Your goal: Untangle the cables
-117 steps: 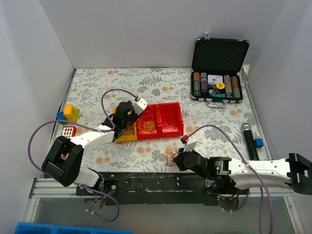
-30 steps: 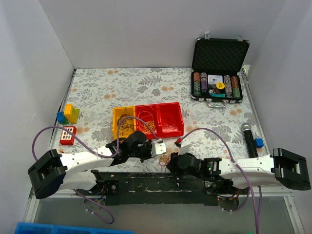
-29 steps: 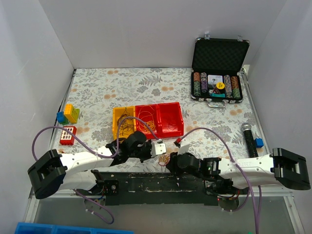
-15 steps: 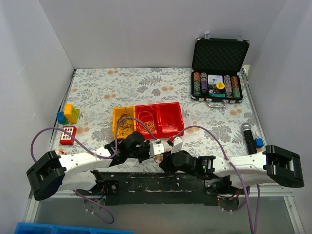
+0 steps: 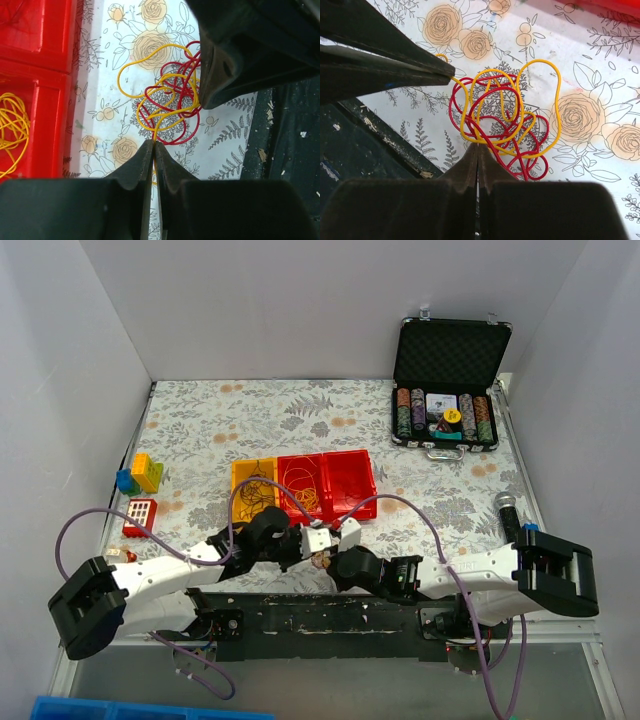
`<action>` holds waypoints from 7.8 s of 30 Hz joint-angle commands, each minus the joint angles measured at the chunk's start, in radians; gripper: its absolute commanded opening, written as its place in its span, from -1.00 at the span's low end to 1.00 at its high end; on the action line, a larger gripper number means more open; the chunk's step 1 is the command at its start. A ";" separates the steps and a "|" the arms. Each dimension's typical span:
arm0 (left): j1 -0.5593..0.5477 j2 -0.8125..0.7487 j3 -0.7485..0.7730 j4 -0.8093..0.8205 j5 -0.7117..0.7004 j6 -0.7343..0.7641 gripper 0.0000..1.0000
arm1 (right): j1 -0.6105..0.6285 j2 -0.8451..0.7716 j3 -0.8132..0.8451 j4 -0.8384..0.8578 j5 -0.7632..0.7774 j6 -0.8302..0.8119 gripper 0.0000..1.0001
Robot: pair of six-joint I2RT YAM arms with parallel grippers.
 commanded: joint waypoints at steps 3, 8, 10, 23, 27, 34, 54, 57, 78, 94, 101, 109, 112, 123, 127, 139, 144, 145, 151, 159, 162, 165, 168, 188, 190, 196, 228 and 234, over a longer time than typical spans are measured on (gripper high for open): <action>0.055 -0.081 -0.003 -0.040 0.012 -0.005 -0.91 | 0.000 -0.069 -0.020 -0.016 0.058 0.016 -0.97; 0.111 -0.136 0.068 -0.089 -0.040 0.015 -0.93 | 0.013 -0.223 -0.123 -0.091 0.069 0.085 -0.97; 0.124 -0.153 0.114 -0.111 -0.051 0.017 -0.93 | 0.018 -0.295 -0.167 -0.139 0.081 0.115 -0.97; 0.152 -0.158 0.292 -0.240 0.109 -0.002 -0.89 | 0.024 -0.449 -0.165 -0.150 0.110 0.044 -0.25; 0.160 -0.158 0.270 -0.230 0.107 -0.003 -0.89 | 0.024 -0.370 -0.106 -0.057 0.116 -0.027 0.31; 0.169 -0.161 0.260 -0.229 0.106 0.018 -0.89 | 0.015 -0.300 -0.040 -0.052 0.291 -0.160 0.73; 0.170 -0.182 0.220 -0.241 0.030 0.075 -0.90 | -0.332 -0.110 0.012 0.123 -0.334 -0.634 0.69; 0.172 -0.185 0.215 -0.238 0.009 0.087 -0.90 | -0.341 -0.047 0.059 0.085 -0.390 -0.670 0.61; 0.177 -0.207 0.226 -0.232 -0.049 0.096 -0.92 | -0.370 0.009 0.041 0.089 -0.413 -0.633 -0.31; 0.203 -0.195 0.368 0.019 -0.322 0.081 -1.00 | -0.373 -0.223 -0.101 0.037 -0.355 -0.443 -0.97; 0.209 -0.096 0.670 0.149 -0.440 0.044 -1.00 | -0.372 -0.370 -0.186 -0.024 -0.361 -0.311 -0.97; 0.209 0.014 0.902 0.392 -0.611 0.136 -1.00 | -0.341 -0.393 -0.235 -0.061 -0.312 -0.153 -0.97; 0.209 0.069 1.029 0.438 -0.611 0.173 -1.00 | -0.301 -0.360 -0.226 -0.105 -0.261 -0.106 -0.97; 0.209 0.259 1.413 0.564 -0.548 0.355 -0.94 | -0.241 -0.320 -0.215 -0.184 -0.181 -0.013 -0.97; 0.209 0.275 1.450 0.522 -0.545 0.348 -0.94 | -0.234 -0.339 -0.235 -0.182 -0.174 0.010 -0.97; 0.207 0.077 0.881 0.451 -0.589 0.250 -0.94 | -0.237 -0.422 0.182 -0.322 0.050 -0.257 -0.97; 0.209 0.033 0.755 0.422 -0.591 0.204 -0.95 | -0.263 -0.358 0.397 -0.329 0.082 -0.407 -0.97; 0.209 0.026 0.738 0.423 -0.597 0.204 -0.95 | -0.272 -0.340 0.433 -0.329 0.076 -0.432 -0.97; 0.209 0.014 0.691 0.403 -0.597 0.187 -0.97 | -0.361 -0.235 0.575 -0.325 0.017 -0.529 -0.97; 0.209 0.031 0.692 0.519 -0.651 0.236 -0.99 | -0.418 -0.218 0.554 -0.336 -0.033 -0.532 -0.97; 0.209 0.045 0.730 0.546 -0.654 0.237 -1.00 | -0.428 -0.246 0.501 -0.319 -0.034 -0.518 -0.97; 0.210 0.042 0.747 0.488 -0.628 0.196 -1.00 | -0.451 -0.246 0.480 -0.313 -0.043 -0.510 -0.97; 0.209 0.034 0.737 0.446 -0.625 0.170 -1.00 | -0.473 -0.237 0.477 -0.313 -0.059 -0.509 -0.97; 0.209 -0.056 0.448 0.250 -0.585 -0.020 -1.00 | -0.658 0.067 0.438 -0.216 -0.183 -0.454 -0.97; 0.209 -0.056 0.441 0.248 -0.580 -0.020 -1.00 | -0.669 0.123 0.467 -0.219 -0.192 -0.441 -0.97; 0.209 -0.056 0.395 0.235 -0.554 -0.036 -1.00 | -0.689 0.308 0.563 -0.224 -0.237 -0.409 -0.97; 0.186 0.328 0.375 0.173 -0.522 0.115 -0.91 | -0.688 0.221 0.495 -0.105 -0.273 -0.250 0.37; 0.186 0.345 0.462 0.034 -0.401 0.023 -0.43 | -0.688 0.092 0.442 -0.098 -0.260 -0.251 0.37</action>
